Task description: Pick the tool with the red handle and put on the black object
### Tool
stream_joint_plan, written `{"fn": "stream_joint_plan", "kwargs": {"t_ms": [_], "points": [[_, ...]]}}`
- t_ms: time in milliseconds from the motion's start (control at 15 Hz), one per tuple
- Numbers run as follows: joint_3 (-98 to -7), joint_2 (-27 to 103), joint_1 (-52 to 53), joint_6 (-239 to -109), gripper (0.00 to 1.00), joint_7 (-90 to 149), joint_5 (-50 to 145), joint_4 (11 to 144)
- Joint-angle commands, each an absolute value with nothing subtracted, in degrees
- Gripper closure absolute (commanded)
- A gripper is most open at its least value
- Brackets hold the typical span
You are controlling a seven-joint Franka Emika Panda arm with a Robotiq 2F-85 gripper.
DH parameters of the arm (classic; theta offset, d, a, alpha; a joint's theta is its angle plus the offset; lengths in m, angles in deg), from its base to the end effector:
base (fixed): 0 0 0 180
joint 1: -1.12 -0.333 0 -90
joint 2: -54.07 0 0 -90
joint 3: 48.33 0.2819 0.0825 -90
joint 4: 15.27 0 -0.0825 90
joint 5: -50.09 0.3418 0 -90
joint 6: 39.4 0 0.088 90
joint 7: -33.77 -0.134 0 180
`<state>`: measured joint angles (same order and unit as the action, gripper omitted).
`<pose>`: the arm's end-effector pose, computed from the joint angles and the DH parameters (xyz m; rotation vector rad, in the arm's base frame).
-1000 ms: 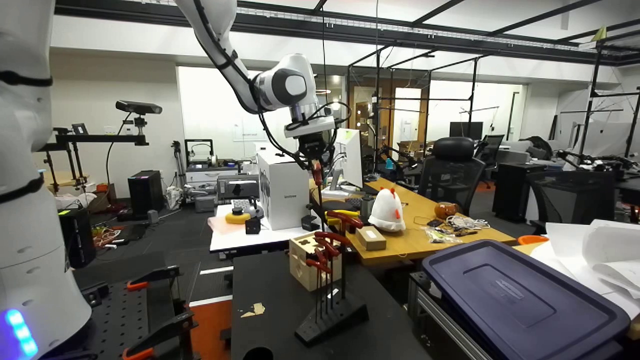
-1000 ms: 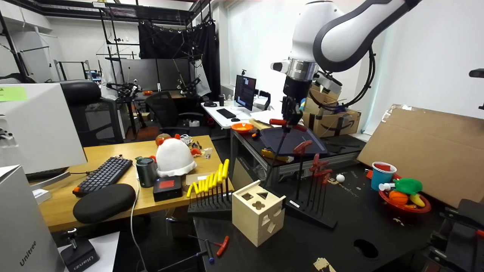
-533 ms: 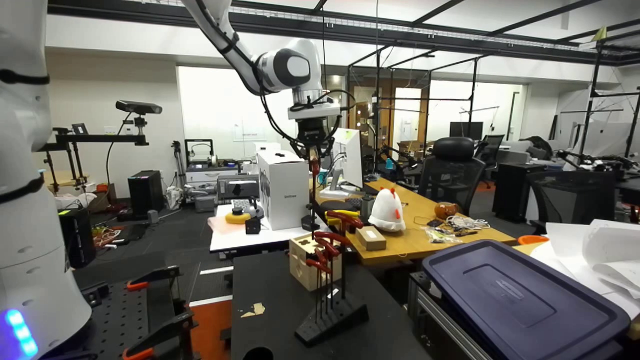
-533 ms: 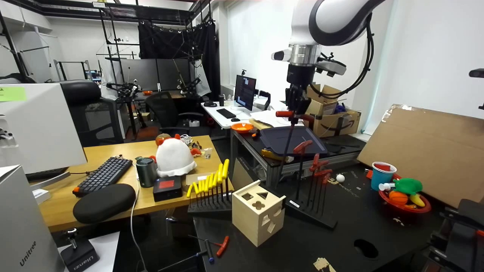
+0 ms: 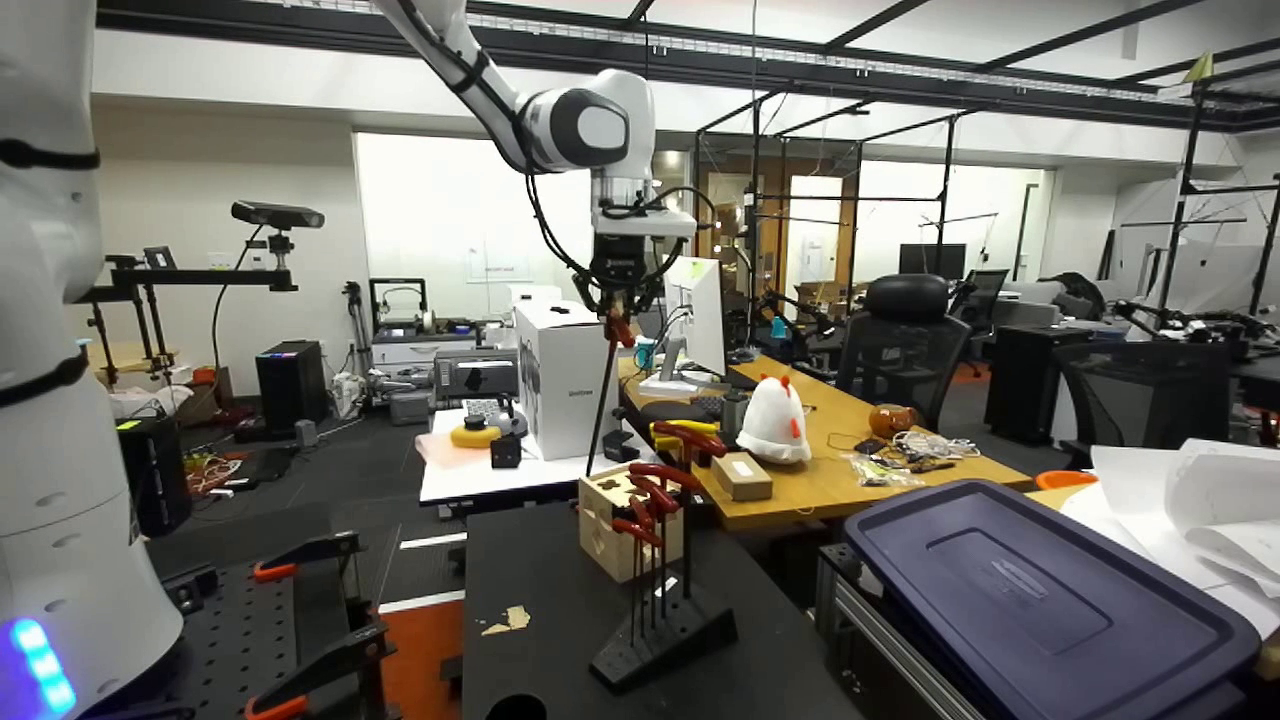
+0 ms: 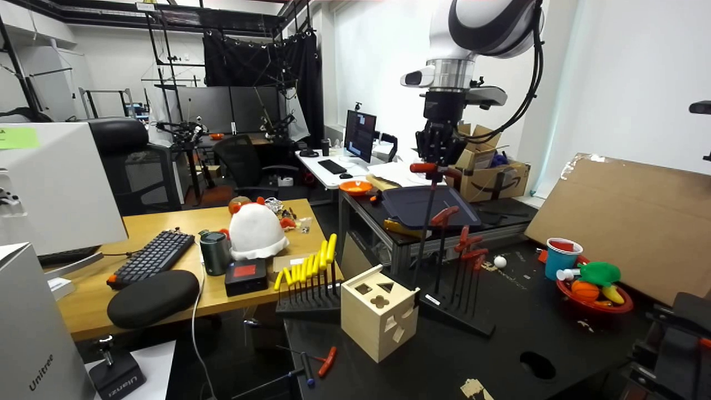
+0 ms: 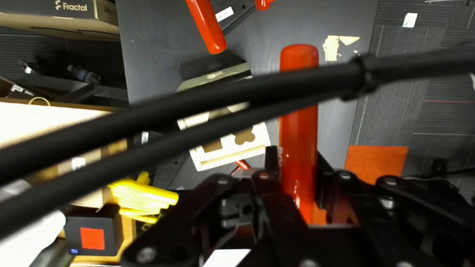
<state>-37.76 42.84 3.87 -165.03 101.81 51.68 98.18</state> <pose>0.5490 0.0750 0.3361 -2.4639 -1.8814 -0.0718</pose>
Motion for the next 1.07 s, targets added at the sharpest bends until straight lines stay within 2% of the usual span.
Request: {"fn": "stream_joint_plan", "kwargs": {"t_ms": [0, 600, 1000], "points": [[-39.57, 42.82, 3.60, -161.51, 0.94, 108.92, 53.08, 97.07], [-43.29, 42.63, 3.44, -164.72, 0.94, 113.53, 48.20, 100.09], [-43.68, 41.16, 3.45, -171.41, 0.94, 114.77, 42.86, 102.07]]}}
